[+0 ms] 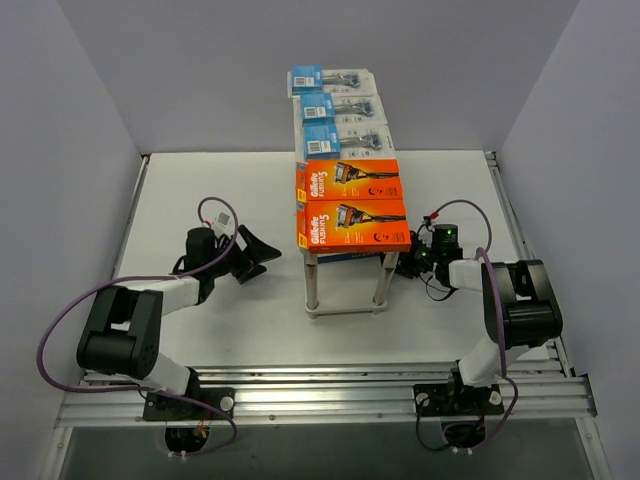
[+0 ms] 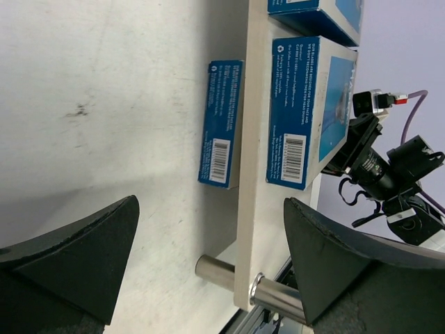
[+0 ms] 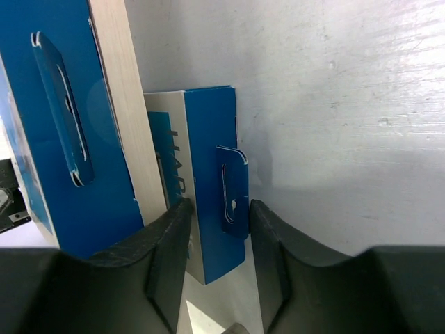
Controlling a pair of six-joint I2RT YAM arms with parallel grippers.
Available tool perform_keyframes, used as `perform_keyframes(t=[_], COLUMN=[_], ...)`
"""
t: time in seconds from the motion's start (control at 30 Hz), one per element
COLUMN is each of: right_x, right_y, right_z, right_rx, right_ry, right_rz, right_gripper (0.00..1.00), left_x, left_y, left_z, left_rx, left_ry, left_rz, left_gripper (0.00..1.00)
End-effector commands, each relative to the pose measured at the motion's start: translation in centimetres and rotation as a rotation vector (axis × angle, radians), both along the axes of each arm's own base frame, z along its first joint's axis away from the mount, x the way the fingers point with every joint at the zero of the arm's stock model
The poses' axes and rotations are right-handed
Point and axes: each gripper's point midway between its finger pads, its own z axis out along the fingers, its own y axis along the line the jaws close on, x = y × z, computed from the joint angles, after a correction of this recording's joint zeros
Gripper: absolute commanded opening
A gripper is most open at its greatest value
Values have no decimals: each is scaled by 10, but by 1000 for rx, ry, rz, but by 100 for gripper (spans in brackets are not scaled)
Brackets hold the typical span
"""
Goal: Place and organize the shaving razors onto the shelf
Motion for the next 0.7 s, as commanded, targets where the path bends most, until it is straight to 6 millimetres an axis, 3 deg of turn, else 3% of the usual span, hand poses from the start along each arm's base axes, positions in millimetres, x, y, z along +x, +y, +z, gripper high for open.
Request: perform_keyframes(t=[0.0,0.07,0.27,0.33,0.4,0.67], right_x=[-3,-2,-1,-1,-2,-9], right_y=[4,4,4,2,-5,-42], right_z=[-1,0,4,10,12,50], right_rx=[22,35,61,60,53,-33], right_ry=[-6,-9,-10,-21,-13,-51], right_rz=[1,-10,-30,-33,-47,-120], right_gripper=[31,26,0,0,0,0], left_x=[7,7,11,17,16,11], left_y=[18,26,58,77,81,82], left_z=[26,39,65,72,78,90], left_rx=[48,76,99,96,95,106], left_ry=[-71,-75,-112,-119,-137,-142], left_rz=[-19,-17,0,37,26,-25], left_gripper=[94,94,94,94,94,94])
